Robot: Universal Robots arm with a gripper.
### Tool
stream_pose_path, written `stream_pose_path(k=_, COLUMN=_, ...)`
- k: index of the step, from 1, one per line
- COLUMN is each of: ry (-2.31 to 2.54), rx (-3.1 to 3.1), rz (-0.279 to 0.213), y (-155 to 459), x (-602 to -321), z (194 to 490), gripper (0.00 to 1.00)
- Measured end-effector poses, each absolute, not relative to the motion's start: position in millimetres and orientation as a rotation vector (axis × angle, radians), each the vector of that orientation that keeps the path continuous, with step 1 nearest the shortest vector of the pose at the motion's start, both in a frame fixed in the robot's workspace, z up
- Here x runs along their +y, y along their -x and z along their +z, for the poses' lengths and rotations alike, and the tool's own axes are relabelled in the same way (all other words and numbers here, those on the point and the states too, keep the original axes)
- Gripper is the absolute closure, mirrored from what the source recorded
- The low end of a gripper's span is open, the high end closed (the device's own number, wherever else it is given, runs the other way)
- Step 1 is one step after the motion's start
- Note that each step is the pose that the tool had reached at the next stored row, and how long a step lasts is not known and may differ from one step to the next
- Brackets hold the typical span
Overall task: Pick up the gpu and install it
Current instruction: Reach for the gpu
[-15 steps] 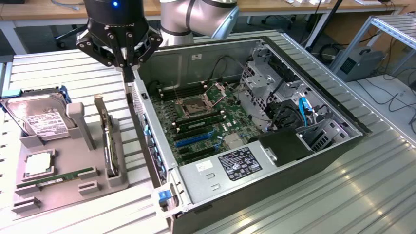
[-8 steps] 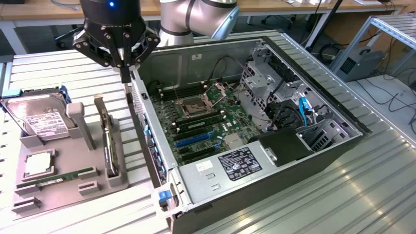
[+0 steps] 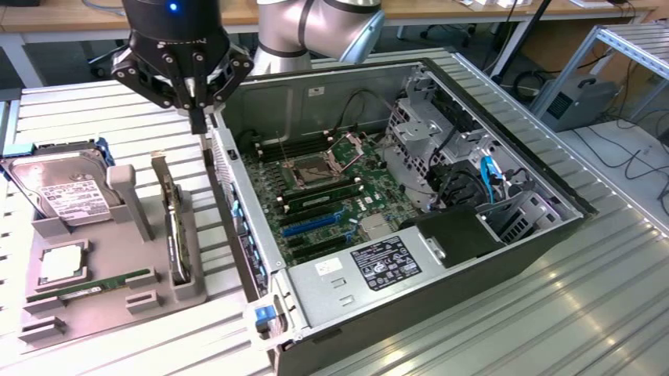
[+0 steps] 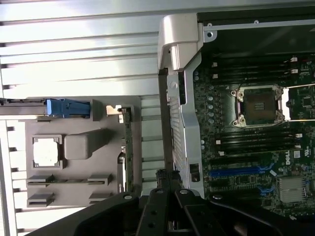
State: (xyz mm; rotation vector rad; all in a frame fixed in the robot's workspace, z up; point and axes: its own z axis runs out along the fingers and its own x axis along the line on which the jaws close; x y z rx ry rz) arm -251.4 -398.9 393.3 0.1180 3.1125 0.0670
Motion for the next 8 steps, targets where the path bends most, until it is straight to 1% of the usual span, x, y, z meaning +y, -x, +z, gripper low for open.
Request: stream_pose_path(k=8, ry=-0.118, rx=3.113, rz=0.067, y=258.4, x=-398.9, z=393.3, gripper=0.89)
